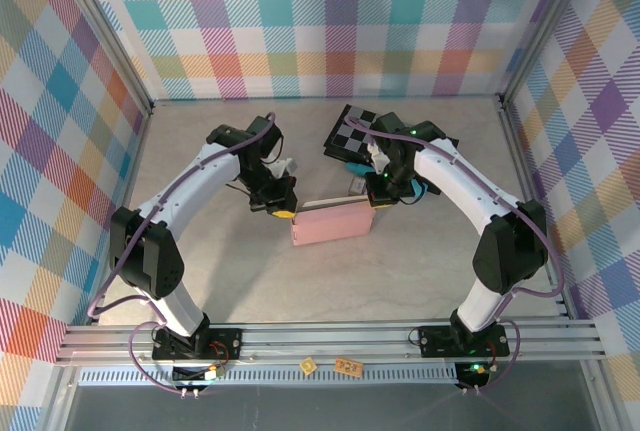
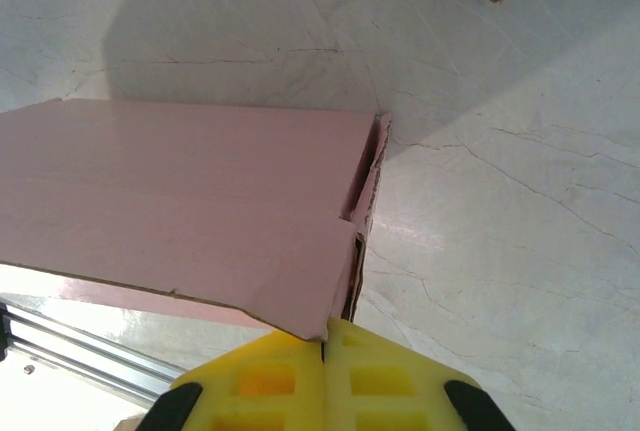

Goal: Fold the paper box

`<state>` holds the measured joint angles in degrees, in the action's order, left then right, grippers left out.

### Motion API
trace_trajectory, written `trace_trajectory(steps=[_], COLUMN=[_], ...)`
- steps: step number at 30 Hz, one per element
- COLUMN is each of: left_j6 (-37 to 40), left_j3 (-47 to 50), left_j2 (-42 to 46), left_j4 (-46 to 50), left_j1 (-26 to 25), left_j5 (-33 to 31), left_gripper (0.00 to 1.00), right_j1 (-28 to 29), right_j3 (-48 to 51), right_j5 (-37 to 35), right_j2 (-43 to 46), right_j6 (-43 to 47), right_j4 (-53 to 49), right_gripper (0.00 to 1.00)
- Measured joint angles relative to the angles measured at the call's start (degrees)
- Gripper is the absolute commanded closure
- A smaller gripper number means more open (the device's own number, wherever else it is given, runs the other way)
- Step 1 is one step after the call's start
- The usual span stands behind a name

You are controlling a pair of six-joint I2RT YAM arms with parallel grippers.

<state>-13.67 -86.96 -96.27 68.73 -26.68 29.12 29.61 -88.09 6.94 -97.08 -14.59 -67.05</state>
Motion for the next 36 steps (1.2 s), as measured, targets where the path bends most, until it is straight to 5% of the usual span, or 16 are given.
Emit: trace_trajectory(steps=[18,25,36], left_j6=[1.79,2.56,2.56], left_j3=[9.68,9.68,9.11], left_j2=[4.52,4.66,4.61], left_j4=[-7.69,-7.87,-7.78], left_j1=[-0.46,-1.20,-1.86], left_j5=[0.57,-1.46,-3.32], left_gripper=[1.00,1.00,1.00], right_j1=[0.85,1.16,1.25], right_j3=[3.17,4.11,4.55], right_j5=[-0.26,0.33,5.81], right_j2=[1.01,2.73,8.26], right_j6=[0.04,-0.52,-8.02], right_j4=[1.66,2.05,2.19], right_gripper=[1.00,0.70,0.51])
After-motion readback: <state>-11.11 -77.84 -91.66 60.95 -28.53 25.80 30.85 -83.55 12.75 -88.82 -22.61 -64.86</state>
